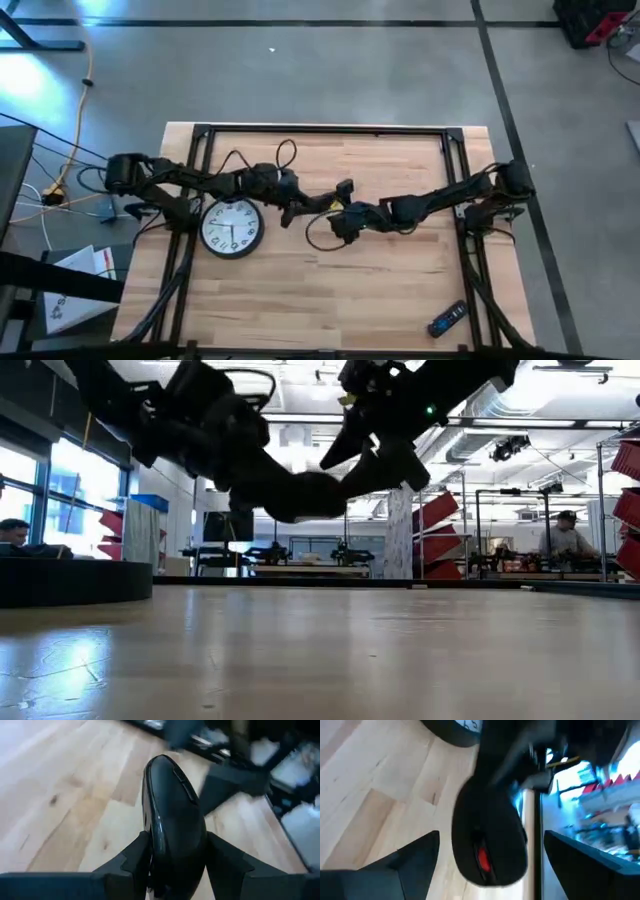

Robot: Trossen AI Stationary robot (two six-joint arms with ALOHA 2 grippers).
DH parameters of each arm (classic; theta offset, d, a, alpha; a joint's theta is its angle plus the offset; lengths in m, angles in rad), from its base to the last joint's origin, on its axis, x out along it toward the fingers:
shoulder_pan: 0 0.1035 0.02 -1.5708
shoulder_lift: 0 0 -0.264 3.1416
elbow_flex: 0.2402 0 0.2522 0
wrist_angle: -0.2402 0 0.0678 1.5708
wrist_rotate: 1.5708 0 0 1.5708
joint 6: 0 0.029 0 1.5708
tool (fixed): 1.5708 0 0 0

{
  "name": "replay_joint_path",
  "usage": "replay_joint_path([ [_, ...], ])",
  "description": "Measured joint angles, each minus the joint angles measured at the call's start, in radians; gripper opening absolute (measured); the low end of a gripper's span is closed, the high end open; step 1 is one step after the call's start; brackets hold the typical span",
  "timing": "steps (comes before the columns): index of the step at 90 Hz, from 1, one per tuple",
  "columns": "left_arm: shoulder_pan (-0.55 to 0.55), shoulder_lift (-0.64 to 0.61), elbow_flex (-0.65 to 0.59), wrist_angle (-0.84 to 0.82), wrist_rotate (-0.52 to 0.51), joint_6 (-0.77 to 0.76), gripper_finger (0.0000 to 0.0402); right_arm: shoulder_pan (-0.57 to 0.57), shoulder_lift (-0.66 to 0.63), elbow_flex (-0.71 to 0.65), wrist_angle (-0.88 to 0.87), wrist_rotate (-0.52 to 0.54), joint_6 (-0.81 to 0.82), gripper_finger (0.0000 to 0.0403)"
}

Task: Insert battery
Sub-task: Insert the black battery into the black computer mouse

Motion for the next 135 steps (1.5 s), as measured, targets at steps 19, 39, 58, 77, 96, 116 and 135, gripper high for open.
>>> replay_joint_path([
  [19, 0.013, 0.054, 0.001, 0.085, 0.065, -0.154, 0.0131, -0.004, 0.068, 0.000, 0.046, 0.027, -0.007, 0.0326],
  [39, 0.013, 0.096, 0.001, 0.120, 0.070, -0.183, 0.0131, -0.014, 0.091, 0.000, 0.074, 0.042, 0.051, 0.0326],
  [58, 0.016, 0.126, 0.001, 0.153, 0.073, -0.231, 0.0131, -0.032, 0.102, 0.000, 0.068, -0.025, 0.122, 0.0326],
  [77, 0.027, 0.178, 0.001, 0.159, 0.076, -0.289, 0.0131, -0.057, 0.135, 0.000, 0.057, -0.038, 0.120, 0.0326],
  [96, 0.024, 0.210, 0.005, 0.184, 0.125, -0.267, 0.0135, -0.059, 0.160, 0.000, 0.061, -0.086, 0.076, 0.0326],
  [116, 0.024, 0.217, 0.004, 0.231, 0.170, -0.191, 0.0134, -0.018, 0.160, 0.000, 0.088, -0.043, 0.042, 0.0326],
  [135, 0.024, 0.217, 0.004, 0.235, 0.189, -0.161, 0.0134, -0.021, 0.159, 0.000, 0.081, -0.043, 0.076, 0.0326],
])
